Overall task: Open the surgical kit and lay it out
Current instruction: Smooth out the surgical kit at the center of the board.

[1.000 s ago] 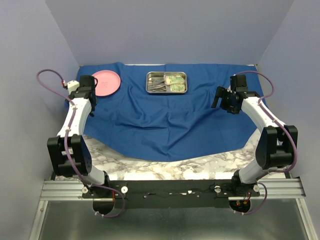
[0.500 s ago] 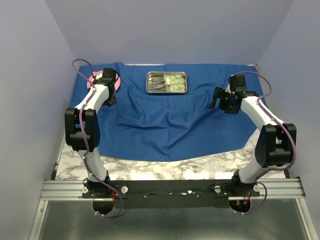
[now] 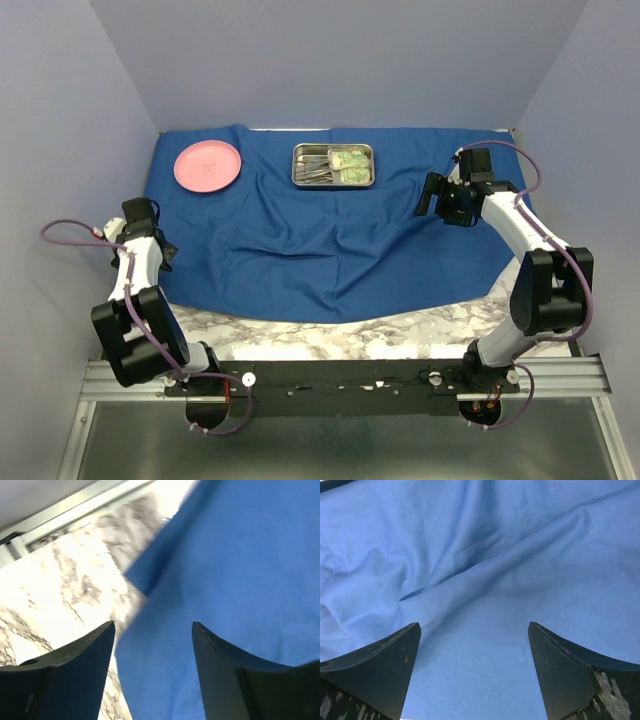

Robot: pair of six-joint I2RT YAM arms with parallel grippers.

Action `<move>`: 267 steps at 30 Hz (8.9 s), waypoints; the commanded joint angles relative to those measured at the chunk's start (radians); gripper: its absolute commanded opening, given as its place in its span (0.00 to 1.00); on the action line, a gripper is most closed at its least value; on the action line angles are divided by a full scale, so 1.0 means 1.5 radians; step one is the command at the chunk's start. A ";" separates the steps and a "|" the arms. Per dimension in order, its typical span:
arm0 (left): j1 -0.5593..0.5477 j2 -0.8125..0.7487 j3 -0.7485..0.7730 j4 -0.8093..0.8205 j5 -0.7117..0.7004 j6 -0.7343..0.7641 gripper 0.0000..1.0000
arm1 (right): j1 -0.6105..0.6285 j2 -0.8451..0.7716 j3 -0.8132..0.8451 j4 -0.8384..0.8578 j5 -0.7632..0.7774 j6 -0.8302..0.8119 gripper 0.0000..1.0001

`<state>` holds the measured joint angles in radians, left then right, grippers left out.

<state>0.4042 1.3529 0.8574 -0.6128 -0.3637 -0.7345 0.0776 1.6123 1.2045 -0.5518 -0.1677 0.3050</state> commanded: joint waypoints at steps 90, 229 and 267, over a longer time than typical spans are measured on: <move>-0.211 -0.102 0.091 0.088 -0.025 0.183 0.99 | -0.192 -0.078 -0.101 -0.026 0.191 0.116 0.95; -0.368 -0.083 0.036 0.084 -0.161 0.283 0.99 | -0.514 -0.178 -0.020 -0.267 0.613 0.020 0.05; -0.421 -0.082 -0.072 -0.001 0.075 0.082 0.99 | 0.561 -0.081 -0.291 -0.059 0.244 0.302 0.95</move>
<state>-0.2314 1.2587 0.7860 -0.5751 -0.2745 -0.5438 0.8288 1.4281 0.8185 -0.6933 0.1600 0.6239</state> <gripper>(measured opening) 0.990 0.935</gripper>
